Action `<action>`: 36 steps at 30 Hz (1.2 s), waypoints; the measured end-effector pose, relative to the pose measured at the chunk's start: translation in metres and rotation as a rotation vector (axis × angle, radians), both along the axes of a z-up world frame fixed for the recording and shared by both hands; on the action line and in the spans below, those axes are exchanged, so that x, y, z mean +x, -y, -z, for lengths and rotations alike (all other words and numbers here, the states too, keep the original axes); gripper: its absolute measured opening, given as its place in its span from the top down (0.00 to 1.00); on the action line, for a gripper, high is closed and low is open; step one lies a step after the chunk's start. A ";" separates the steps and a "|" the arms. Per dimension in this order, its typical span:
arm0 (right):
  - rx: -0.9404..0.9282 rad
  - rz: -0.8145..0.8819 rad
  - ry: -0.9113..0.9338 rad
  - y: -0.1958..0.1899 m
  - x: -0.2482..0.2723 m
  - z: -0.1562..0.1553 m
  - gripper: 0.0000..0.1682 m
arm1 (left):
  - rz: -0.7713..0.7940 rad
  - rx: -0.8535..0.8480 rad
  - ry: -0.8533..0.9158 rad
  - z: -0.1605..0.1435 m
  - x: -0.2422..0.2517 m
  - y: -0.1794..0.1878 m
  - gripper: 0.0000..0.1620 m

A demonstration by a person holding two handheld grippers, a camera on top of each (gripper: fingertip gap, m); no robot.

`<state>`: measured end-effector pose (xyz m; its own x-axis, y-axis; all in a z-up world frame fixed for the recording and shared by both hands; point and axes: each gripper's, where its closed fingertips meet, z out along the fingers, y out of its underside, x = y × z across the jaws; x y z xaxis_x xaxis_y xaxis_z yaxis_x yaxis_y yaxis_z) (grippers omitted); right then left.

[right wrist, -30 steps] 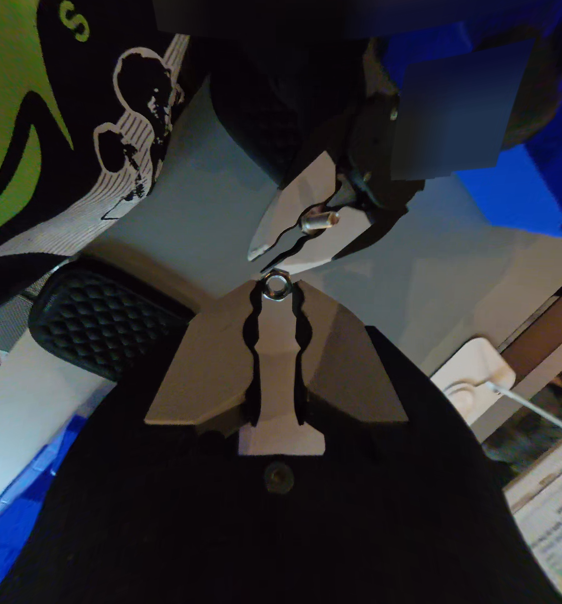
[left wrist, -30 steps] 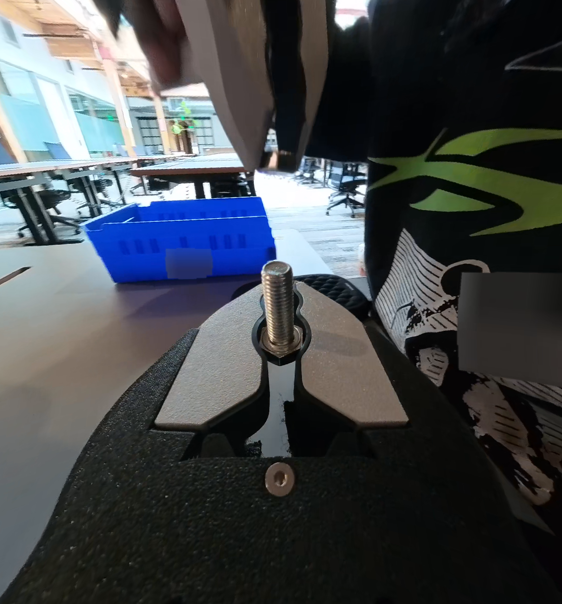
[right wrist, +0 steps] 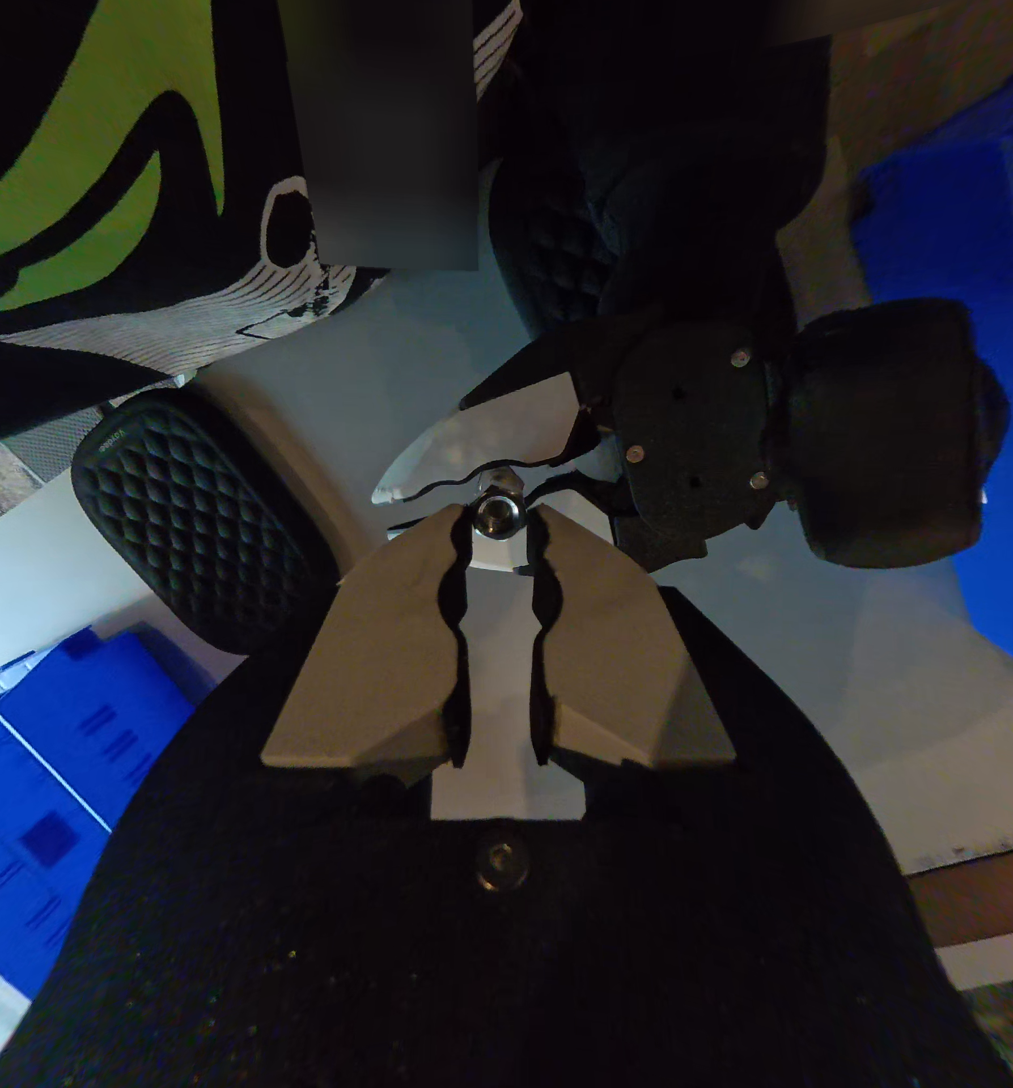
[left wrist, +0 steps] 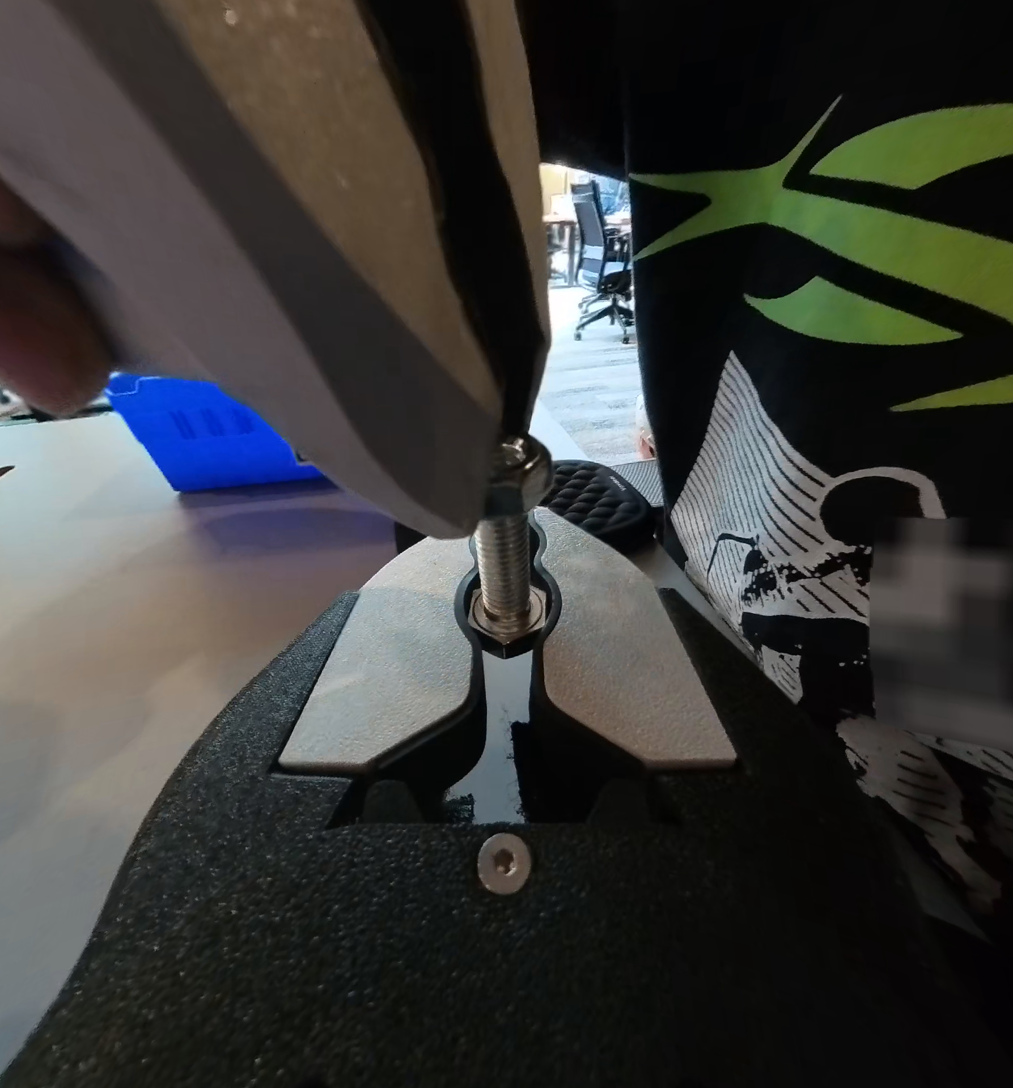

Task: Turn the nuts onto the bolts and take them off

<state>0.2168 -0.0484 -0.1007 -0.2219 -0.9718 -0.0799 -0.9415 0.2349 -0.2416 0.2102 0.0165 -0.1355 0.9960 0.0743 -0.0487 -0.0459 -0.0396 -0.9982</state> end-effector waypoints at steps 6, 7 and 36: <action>-0.001 0.156 -0.052 0.002 -0.010 0.001 0.90 | -0.106 -0.019 0.033 0.003 -0.016 0.001 0.94; 0.005 0.201 -0.062 0.002 -0.012 0.002 0.90 | -0.137 -0.032 0.040 0.005 -0.021 0.002 0.94; -0.086 -0.006 -0.048 0.000 -0.020 0.002 0.84 | -0.301 -0.090 0.077 0.014 -0.039 0.007 0.94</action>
<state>0.1969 -0.0487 -0.1028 -0.2181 -0.9758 0.0146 -0.9537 0.2099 -0.2156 0.1709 0.0096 -0.1496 0.9308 0.3654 0.0064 0.0572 -0.1285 -0.9901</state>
